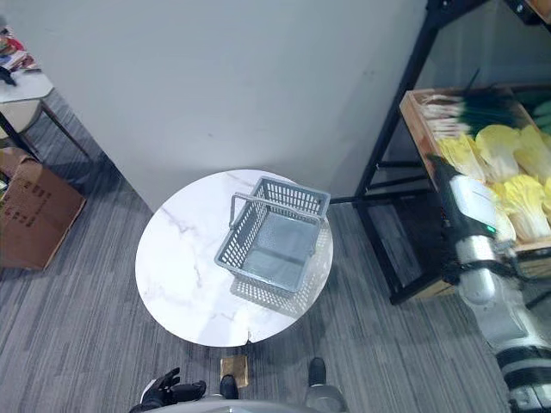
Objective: Get the vegetables into the basket
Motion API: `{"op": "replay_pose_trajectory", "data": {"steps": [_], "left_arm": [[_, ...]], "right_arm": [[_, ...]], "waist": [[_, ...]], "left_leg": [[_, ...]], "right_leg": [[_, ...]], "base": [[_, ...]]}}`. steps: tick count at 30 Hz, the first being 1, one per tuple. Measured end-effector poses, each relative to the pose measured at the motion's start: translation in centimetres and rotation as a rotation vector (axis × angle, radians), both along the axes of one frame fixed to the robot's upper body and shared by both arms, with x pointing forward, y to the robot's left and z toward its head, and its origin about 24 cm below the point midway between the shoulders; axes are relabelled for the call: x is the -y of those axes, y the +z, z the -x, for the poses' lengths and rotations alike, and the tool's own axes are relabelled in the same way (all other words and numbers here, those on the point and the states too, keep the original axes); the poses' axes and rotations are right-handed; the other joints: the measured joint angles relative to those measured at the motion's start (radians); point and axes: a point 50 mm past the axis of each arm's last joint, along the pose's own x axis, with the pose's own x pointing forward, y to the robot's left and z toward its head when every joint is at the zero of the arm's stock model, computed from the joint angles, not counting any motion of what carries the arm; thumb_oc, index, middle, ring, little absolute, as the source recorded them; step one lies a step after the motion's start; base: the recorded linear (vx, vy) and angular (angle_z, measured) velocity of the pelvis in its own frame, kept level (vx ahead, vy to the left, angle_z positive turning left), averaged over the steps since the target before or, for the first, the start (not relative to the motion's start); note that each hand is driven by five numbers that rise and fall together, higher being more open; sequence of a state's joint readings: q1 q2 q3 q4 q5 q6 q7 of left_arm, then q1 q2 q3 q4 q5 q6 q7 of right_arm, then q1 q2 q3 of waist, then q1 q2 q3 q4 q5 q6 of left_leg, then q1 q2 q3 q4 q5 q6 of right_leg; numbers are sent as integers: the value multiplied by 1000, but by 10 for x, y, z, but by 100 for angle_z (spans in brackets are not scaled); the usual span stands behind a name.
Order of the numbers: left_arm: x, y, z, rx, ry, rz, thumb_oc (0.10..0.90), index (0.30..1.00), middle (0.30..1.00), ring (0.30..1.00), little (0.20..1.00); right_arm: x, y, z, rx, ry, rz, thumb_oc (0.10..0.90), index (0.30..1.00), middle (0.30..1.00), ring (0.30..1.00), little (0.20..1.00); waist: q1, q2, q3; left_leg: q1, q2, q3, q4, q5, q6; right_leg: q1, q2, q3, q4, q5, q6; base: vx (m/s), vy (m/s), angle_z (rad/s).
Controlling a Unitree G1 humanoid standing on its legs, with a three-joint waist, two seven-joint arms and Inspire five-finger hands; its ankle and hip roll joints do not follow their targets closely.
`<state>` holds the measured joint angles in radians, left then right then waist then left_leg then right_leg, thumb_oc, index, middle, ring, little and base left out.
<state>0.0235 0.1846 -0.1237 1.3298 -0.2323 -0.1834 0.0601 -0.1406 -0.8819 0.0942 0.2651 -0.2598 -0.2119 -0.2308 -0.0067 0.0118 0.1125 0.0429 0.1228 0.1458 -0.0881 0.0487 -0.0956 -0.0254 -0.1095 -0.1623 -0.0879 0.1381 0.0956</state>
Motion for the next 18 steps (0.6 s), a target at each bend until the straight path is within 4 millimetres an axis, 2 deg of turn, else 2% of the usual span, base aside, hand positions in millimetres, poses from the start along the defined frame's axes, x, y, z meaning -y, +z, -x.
{"op": "replay_pose_trajectory", "data": {"steps": [2, 6, 10, 14, 18], "left_arm": [[1, 0, -2, 4, -2, 3, 900, 1000, 1000, 1000, 1000], [1, 1, -5, 13, -6, 3, 900, 1000, 1000, 1000, 1000], [0, 2, -7, 24, -6, 2, 900, 1000, 1000, 1000, 1000], [1, 3, -12, 45, -7, 5, 900, 1000, 1000, 1000, 1000], [-1, 4, -17, 57, -2, -4, 900, 1000, 1000, 1000, 1000]], "right_arm": [[-16, 0, -7, -13, 71, -5, 900, 1000, 1000, 1000, 1000], [-65, -3, -25, -46, 259, -60, 900, 1000, 1000, 1000, 1000], [-96, -7, -40, -74, 336, -157, 900, 1000, 1000, 1000, 1000], [-105, -4, -48, -79, 348, -190, 900, 1000, 1000, 1000, 1000], [-117, -2, -59, -88, 356, -259, 900, 1000, 1000, 1000, 1000]], "waist": [[12, -2, 0], [24, -2, 1], [40, -6, 8], [66, -9, 17], [67, -13, 38]], "left_leg": [[-2, -3, -1, 0, 0, 3], [-10, -5, -5, 0, 5, 2], [-13, -5, -11, 0, 6, 2], [-19, -5, -16, 0, 6, 1], [-21, -3, -17, 0, 7, 0]], "right_leg": [[-1, -3, -2, 0, 0, 1], [-6, -5, -6, 0, 0, 3], [-7, -5, -10, 0, 1, 2], [-9, -5, -17, 0, 0, 3], [-11, -4, -17, 0, 0, 3]], "base": [[-5, 2, 7], [-1, 1, 1], [-1, -1, 1], [-7, -7, 6], [0, 0, 0]]}}
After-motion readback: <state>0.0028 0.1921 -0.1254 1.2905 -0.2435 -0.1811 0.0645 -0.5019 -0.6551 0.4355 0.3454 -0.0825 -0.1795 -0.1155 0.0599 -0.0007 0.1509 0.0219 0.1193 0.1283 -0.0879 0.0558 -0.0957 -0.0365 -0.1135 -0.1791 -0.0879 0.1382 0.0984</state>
